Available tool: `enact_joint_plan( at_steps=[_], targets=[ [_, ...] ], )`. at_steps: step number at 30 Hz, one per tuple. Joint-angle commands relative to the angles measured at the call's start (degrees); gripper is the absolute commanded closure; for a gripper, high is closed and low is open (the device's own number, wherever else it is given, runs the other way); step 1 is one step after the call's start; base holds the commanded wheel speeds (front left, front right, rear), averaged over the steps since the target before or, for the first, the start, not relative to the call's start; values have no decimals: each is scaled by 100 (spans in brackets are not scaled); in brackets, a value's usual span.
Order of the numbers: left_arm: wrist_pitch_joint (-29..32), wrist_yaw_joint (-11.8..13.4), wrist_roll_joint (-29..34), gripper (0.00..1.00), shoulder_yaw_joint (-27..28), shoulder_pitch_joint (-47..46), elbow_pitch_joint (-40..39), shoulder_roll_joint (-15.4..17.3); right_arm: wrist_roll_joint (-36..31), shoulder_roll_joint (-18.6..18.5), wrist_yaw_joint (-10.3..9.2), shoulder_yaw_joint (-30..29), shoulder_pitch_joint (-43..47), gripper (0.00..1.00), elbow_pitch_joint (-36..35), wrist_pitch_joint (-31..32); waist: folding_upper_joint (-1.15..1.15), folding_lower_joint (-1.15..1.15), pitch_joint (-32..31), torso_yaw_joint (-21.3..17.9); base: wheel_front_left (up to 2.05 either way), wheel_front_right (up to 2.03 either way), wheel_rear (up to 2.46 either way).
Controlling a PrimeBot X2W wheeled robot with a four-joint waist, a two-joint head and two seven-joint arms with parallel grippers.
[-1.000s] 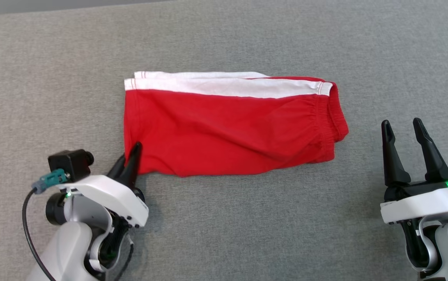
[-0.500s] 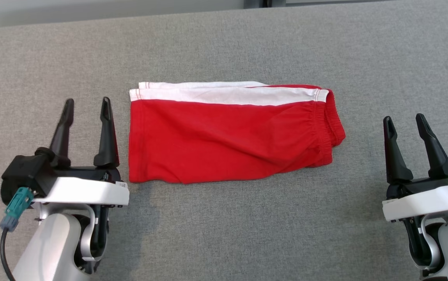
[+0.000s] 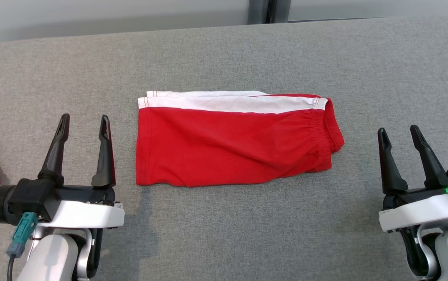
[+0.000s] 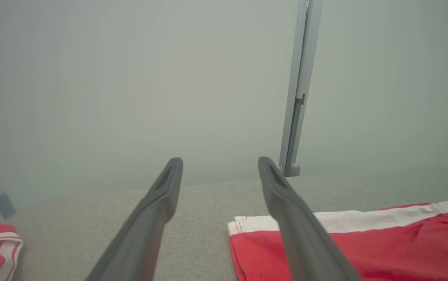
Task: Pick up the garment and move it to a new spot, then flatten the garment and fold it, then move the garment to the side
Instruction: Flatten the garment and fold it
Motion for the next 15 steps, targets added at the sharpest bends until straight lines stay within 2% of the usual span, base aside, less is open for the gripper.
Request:
enact_joint_plan(
  at_steps=[1,9,15],
  targets=[
    [-24,-51,48,0,54,59,54,-16,-25,-20,1,-48,41,0,-14,44,0,0,-28,23,0,0,0],
    [-25,-187,129,0,46,-26,175,-146,34,-84,2,-19,-55,0,101,256,0,0,-25,158,0,0,0],
    [-25,-269,151,0,19,-87,304,-268,286,-193,2,345,-410,0,567,827,0,0,115,335,0,0,0]
  ],
)
